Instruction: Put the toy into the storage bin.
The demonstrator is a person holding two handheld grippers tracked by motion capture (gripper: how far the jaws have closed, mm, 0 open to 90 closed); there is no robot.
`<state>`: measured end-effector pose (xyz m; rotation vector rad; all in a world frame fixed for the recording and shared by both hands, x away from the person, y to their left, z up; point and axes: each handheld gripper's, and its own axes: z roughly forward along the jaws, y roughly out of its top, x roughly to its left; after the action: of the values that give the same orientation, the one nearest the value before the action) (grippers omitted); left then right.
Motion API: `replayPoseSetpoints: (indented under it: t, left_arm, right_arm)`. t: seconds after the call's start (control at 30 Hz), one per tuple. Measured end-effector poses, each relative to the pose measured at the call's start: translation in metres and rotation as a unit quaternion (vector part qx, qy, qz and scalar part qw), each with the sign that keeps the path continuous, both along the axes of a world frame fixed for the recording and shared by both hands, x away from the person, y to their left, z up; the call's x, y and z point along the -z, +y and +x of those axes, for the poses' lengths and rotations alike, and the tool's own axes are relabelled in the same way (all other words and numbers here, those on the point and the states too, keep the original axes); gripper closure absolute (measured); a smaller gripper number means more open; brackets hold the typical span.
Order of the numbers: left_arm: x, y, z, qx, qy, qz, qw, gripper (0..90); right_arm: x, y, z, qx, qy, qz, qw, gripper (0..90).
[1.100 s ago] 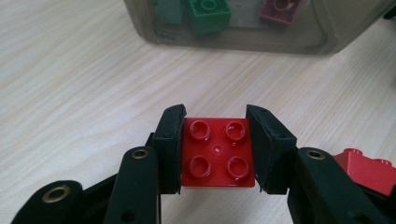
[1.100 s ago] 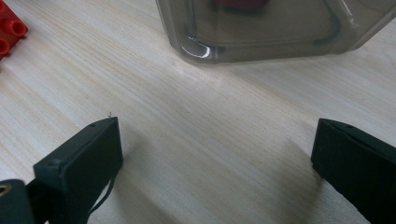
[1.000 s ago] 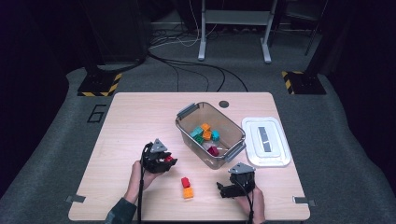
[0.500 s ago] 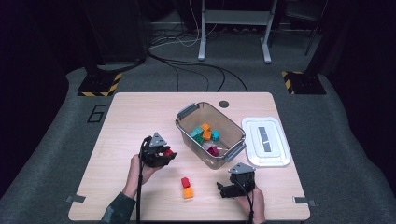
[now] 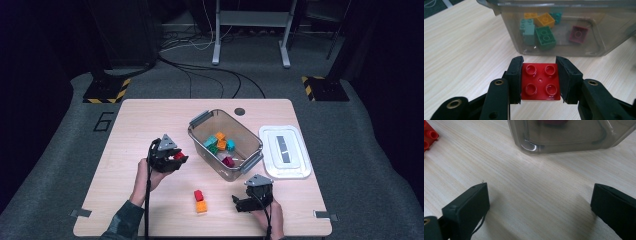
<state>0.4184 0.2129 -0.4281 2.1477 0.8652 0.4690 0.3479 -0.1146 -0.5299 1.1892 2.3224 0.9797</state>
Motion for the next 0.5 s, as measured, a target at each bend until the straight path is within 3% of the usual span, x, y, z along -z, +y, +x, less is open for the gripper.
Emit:
replayPoseSetpoints:
  t: [0.5]
  left_arm:
    - [-0.028, -0.005, 0.013, 0.002, -0.022, 0.003, 0.9997, 58.6]
  right_arm:
    - [0.0, 0.0, 0.0, 0.0, 0.0, 0.0, 1.0, 1.2]
